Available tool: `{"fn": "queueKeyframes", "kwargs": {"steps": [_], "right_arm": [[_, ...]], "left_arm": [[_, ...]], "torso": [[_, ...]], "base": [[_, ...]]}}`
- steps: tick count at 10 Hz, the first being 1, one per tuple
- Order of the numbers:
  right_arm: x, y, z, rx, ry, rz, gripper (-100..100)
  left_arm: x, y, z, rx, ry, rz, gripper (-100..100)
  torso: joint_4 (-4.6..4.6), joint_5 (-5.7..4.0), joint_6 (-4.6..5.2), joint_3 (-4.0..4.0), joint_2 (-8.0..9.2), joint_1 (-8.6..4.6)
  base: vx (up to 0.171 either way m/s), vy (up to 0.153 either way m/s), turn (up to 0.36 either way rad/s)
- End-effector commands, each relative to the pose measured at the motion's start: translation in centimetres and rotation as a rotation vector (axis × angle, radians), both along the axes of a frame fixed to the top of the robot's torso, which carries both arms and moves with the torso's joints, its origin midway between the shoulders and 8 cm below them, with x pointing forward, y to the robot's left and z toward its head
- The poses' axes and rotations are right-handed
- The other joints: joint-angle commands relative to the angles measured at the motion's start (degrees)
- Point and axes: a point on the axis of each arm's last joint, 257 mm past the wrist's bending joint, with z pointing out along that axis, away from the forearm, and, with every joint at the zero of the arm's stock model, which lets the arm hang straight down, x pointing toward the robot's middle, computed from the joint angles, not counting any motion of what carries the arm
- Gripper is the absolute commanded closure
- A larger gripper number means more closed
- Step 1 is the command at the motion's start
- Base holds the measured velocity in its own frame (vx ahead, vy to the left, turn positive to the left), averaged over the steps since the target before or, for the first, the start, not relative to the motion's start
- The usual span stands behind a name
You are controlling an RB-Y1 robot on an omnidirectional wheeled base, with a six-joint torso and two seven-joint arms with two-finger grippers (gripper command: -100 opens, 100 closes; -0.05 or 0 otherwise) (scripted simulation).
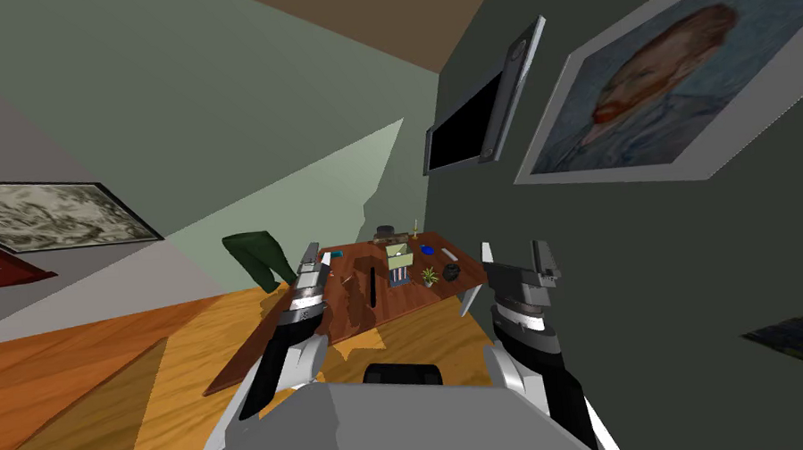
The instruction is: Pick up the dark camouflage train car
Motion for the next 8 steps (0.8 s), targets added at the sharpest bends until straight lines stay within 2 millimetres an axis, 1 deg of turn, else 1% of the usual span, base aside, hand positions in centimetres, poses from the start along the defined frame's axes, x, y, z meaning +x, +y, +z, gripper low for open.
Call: {"fn": "queueKeyframes", "kwargs": {"steps": [1,3,5,6,7,8], "right_arm": [[0.0,0.0,0.0,0.000,0.000,0.000,0],[0.0,0.0,0.0,0.000,0.000,0.000,0],[0.0,0.0,0.0,0.000,0.000,0.000,0],[0.0,0.0,0.0,0.000,0.000,0.000,0],[0.0,0.0,0.0,0.000,0.000,0.000,0],[0.0,0.0,0.0,0.000,0.000,0.000,0]], "left_arm": [[0.1,0.1,-0.6,0.023,0.022,-0.009,-100],[0.3,0.4,-2.2,0.057,0.070,-0.022,-100],[0.4,1.3,-4.5,0.079,0.140,-0.032,-100],[0.5,1.8,-6.0,0.088,0.183,-0.037,-100],[0.5,1.7,-6.0,0.100,0.185,-0.043,-100],[0.6,2.4,-7.6,0.111,0.234,-0.049,-100]], "torso": [[0.00,0.00,0.00,0.00,0.00,0.00],[0.07,-0.02,0.01,0.19,0.35,-0.12],[0.13,-0.04,0.02,0.33,0.57,-0.16],[0.11,-0.03,0.01,0.29,0.50,-0.13],[0.11,-0.04,0.03,0.29,0.50,-0.15],[0.09,-0.03,0.00,0.22,0.35,-0.09]], "base": [[-0.051,-0.009,-0.067],[-0.132,-0.054,-0.116],[-0.127,-0.045,-0.172],[-0.116,-0.053,-0.276],[-0.073,-0.036,-0.083],[-0.064,-0.035,-0.155]]}}
